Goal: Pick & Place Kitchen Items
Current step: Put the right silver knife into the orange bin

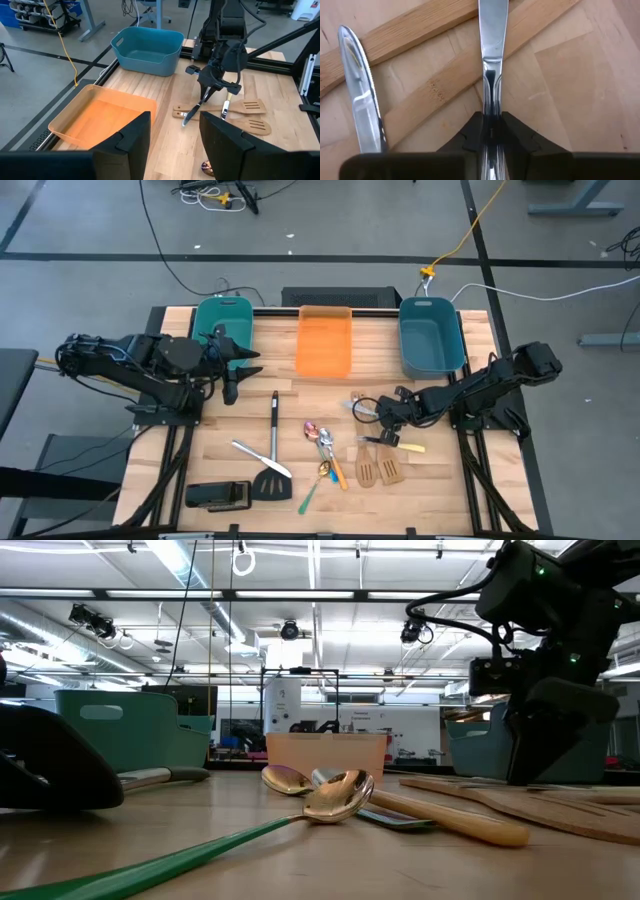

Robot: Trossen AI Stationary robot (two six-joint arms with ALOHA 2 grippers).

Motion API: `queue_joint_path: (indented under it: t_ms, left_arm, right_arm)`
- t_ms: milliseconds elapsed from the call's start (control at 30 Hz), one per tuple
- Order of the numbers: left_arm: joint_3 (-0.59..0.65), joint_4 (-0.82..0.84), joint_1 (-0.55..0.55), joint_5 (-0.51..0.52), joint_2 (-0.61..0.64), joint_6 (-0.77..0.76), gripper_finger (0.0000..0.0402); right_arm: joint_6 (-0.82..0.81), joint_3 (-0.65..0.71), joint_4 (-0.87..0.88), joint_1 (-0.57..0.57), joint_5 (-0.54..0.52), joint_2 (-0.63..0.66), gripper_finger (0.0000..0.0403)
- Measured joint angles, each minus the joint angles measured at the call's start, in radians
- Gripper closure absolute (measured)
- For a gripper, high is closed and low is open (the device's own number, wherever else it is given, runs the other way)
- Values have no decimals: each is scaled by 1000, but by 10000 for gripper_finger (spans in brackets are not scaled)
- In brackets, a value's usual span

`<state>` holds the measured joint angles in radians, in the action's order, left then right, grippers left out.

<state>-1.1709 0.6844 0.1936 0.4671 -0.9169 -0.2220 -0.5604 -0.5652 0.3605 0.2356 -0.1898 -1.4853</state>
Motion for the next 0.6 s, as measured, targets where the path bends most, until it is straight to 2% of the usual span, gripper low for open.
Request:
queue_joint_path:
  t_ms: [267, 600]
  left_arm:
    - [0, 0, 0, 0, 0, 0, 225]
    - [0, 0, 0, 0, 0, 0, 225]
  right_arm:
    - [-24, -11, 14, 0, 10, -2, 349]
    - [19, -186, 193, -1, -6, -7, 349]
